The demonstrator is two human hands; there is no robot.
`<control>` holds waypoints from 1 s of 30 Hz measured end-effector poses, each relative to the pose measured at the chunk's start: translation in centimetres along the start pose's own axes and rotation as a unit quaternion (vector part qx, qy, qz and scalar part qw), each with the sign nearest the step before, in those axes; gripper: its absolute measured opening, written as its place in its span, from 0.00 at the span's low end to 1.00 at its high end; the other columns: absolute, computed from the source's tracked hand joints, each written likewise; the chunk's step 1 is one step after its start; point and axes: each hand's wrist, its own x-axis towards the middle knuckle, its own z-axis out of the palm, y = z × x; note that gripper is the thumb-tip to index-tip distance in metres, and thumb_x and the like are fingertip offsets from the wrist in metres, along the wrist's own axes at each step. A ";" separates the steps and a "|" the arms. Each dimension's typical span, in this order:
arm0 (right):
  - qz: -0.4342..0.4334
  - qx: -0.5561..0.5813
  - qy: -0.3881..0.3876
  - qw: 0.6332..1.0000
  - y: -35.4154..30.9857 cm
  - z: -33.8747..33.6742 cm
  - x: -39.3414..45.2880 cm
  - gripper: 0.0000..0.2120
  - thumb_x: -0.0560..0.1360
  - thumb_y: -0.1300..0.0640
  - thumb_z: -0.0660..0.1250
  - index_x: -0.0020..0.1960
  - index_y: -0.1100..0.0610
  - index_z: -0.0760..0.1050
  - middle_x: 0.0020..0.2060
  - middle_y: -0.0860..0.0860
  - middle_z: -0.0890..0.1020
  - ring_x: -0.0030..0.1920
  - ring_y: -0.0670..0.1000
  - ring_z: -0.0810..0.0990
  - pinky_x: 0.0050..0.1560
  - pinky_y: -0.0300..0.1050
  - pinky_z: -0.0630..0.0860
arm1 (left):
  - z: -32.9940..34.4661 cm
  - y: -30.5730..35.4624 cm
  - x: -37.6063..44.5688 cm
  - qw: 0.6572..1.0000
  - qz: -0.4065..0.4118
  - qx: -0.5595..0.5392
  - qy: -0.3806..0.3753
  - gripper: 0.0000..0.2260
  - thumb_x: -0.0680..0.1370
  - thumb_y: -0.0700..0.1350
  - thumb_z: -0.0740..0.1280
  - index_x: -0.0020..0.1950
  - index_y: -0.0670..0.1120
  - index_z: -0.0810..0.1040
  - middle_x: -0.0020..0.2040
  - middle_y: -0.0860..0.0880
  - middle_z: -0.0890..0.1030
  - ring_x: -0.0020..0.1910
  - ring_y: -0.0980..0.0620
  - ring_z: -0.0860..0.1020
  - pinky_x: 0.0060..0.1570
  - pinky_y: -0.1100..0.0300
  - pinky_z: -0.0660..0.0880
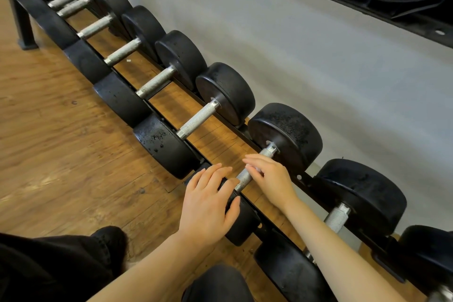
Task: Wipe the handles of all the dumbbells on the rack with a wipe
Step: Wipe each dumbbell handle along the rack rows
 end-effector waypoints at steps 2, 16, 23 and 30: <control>-0.011 0.023 -0.017 1.000 -0.1 0.4 -0.4 0.13 0.80 0.56 0.63 0.63 0.53 0.77 0.62 0.46 0.78 0.62 0.38 0.72 0.62 0.34 0.69 | 0.0 0.0 0.0 1.000 0.000 0.000 0.001 0.15 0.78 0.55 0.59 0.58 0.52 0.80 0.64 0.52 0.78 0.69 0.49 0.71 0.67 0.48 0.66; 0.037 0.105 0.005 0.994 -0.2 1.0 -1.2 0.13 0.80 0.56 0.62 0.64 0.52 0.76 0.62 0.43 0.76 0.62 0.35 0.71 0.58 0.24 0.66 | 0.0 -0.1 0.0 1.000 0.001 0.006 0.002 0.15 0.78 0.54 0.59 0.59 0.52 0.80 0.64 0.52 0.77 0.69 0.50 0.70 0.68 0.53 0.60; 0.013 0.077 0.014 0.997 -0.7 1.7 -1.9 0.14 0.80 0.58 0.62 0.64 0.54 0.76 0.64 0.47 0.76 0.65 0.40 0.71 0.64 0.36 0.70 | -0.2 0.0 0.1 1.000 -0.001 0.004 -0.003 0.16 0.78 0.54 0.58 0.59 0.52 0.80 0.64 0.52 0.78 0.69 0.49 0.71 0.68 0.51 0.63; 0.004 0.014 0.093 0.996 0.4 1.2 -1.8 0.13 0.80 0.56 0.61 0.63 0.54 0.77 0.69 0.50 0.68 0.65 0.42 0.68 0.59 0.33 0.71 | -0.4 0.0 0.0 1.000 0.000 0.014 -0.015 0.16 0.79 0.55 0.57 0.59 0.52 0.80 0.65 0.51 0.77 0.70 0.49 0.70 0.69 0.50 0.61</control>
